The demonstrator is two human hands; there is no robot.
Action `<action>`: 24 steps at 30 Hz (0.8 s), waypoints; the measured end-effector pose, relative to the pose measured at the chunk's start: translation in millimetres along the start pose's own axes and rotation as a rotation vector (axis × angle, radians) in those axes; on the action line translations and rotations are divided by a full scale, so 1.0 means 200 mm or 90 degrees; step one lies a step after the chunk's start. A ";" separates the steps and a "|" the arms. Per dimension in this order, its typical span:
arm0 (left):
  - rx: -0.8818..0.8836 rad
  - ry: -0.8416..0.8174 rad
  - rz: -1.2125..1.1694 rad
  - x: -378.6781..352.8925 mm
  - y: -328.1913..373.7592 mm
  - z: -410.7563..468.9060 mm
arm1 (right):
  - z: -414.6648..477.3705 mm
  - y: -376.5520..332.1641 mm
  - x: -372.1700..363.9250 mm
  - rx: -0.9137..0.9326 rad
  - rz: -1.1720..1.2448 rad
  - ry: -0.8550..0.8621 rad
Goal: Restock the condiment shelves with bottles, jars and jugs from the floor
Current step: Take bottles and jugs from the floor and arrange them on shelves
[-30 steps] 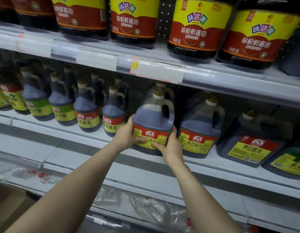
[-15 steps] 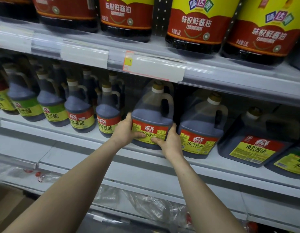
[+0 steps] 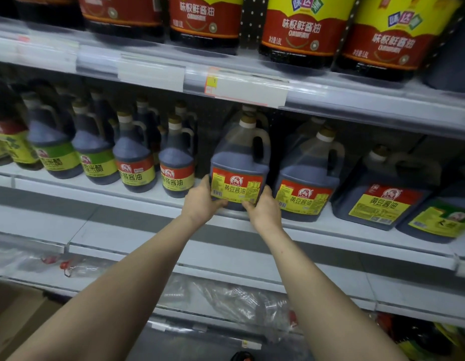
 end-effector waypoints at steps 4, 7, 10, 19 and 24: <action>-0.039 -0.021 -0.016 0.01 0.00 -0.14 | -0.14 0.01 0.04 0.026 -0.010 0.035; -0.067 -0.049 -0.029 0.01 0.01 -0.28 | -0.28 0.04 0.06 0.038 -0.007 0.042; -0.088 -0.072 -0.037 -0.01 0.02 -0.42 | -0.44 0.10 0.06 0.028 0.005 0.038; -0.130 -0.167 -0.055 -0.19 -0.05 -0.92 | -1.00 0.42 0.06 -0.006 -0.007 0.040; -0.132 -0.244 -0.063 -0.40 -0.05 -1.15 | -1.22 0.67 0.10 -0.057 -0.002 0.035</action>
Point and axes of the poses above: each hand's wrist, its own z-axis towards the middle knuckle, its own x-axis out of the back of the hand, y = z × x, the point moved 8 cm from there along z, towards the middle knuckle, and after that the axes turned 4 degrees about -z, right-handed, at the moved point
